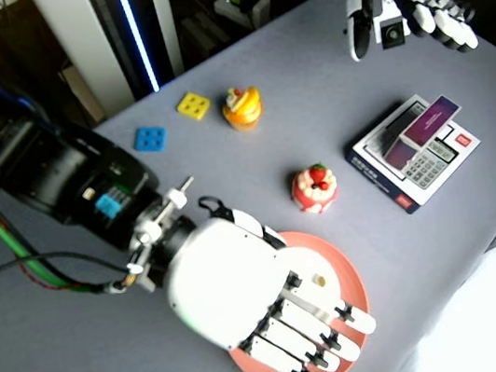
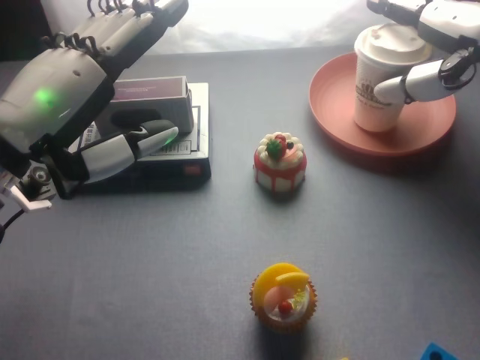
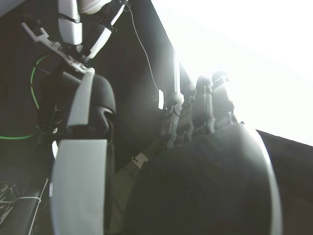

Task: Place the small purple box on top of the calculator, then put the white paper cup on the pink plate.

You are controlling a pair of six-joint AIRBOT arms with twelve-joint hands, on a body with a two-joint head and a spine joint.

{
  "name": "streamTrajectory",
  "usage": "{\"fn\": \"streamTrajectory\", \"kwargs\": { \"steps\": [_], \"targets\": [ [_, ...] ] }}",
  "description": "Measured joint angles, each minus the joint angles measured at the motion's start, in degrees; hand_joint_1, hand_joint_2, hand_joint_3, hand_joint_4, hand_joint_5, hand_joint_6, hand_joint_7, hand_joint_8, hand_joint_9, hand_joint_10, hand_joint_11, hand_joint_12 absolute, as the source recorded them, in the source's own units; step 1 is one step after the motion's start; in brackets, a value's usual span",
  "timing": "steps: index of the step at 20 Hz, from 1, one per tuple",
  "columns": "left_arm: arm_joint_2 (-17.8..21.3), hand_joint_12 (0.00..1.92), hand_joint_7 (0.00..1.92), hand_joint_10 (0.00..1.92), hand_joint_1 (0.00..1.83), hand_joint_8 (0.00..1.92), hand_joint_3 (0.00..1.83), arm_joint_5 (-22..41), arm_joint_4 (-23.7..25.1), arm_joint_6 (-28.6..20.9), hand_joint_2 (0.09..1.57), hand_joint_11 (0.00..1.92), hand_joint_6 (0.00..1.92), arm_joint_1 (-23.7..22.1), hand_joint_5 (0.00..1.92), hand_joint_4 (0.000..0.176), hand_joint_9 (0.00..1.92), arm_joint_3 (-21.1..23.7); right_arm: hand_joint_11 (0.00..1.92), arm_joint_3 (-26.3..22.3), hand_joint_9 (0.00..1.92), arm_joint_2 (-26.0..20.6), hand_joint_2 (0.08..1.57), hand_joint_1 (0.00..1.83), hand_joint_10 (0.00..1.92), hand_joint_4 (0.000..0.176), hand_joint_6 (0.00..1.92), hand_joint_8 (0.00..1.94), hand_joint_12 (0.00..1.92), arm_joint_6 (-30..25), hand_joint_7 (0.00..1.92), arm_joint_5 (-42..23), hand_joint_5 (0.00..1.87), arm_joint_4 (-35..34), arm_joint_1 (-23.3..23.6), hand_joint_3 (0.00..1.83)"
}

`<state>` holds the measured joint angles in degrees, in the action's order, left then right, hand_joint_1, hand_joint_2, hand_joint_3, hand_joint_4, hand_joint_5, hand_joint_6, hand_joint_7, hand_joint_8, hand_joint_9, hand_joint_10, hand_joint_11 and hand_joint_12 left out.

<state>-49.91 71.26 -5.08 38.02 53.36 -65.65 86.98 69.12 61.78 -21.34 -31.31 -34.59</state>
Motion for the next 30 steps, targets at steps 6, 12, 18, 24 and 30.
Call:
{"fn": "streamTrajectory", "kwargs": {
  "steps": [6, 12, 18, 24, 30],
  "targets": [
    [0.0, 0.0, 0.0, 0.0, 1.04, 0.0, 0.0, 0.28, -0.26, -0.39, 1.21, 0.0, 0.0, 0.15, 0.06, 0.026, 0.0, 0.0, 0.0, -1.92, 0.0, -0.24, 0.96, 0.75, 0.0, 0.097, 0.0, 0.0, 0.89, 1.01, 0.0, -0.07, 0.0, 0.28, 0.0, 0.0],
    [0.0, 0.0, 0.0, 0.0, 1.02, 0.0, 0.0, 0.74, -0.9, -0.46, 1.21, 0.0, 0.0, 1.03, 0.05, 0.036, 0.0, 0.02, 0.0, -6.58, 0.0, -3.06, 0.97, 0.67, 0.0, 0.079, 0.0, 0.0, 0.87, 1.05, 0.0, -1.79, 0.0, 2.73, 0.0, 0.01],
    [0.15, 0.0, 0.0, 0.0, 1.0, 0.0, 0.0, 1.62, -2.05, -0.59, 1.21, 0.0, 0.0, 2.69, 0.05, 0.013, 0.0, 0.72, 0.0, -17.03, 0.0, -10.64, 1.05, 0.62, 0.0, 0.082, 0.0, 0.0, 0.41, 1.05, 0.0, -7.8, 0.0, 10.69, -1.07, 0.01],
    [0.2, 0.0, 0.0, 0.0, 1.03, 0.0, 0.0, 2.8, -4.22, -0.59, 1.22, 0.0, 0.0, 4.68, 0.04, 0.037, 0.0, 0.81, 0.0, -30.73, 0.0, -23.58, 1.13, 0.6, 0.0, 0.055, 0.0, 0.0, 0.73, -3.56, 0.0, -28.24, 0.0, 16.85, -11.85, 0.02],
    [0.2, 0.0, 0.0, 0.0, 0.81, 0.0, 0.02, 5.11, -4.02, -0.61, 1.37, 0.0, 0.0, 4.96, 0.01, 0.0, 0.0, 1.75, 0.0, -37.46, 0.0, -28.52, 1.24, 0.73, 0.0, 0.087, 0.0, 0.0, 0.1, -3.91, 0.0, -48.02, 0.0, 15.61, -23.21, 0.01]
  ]
}}
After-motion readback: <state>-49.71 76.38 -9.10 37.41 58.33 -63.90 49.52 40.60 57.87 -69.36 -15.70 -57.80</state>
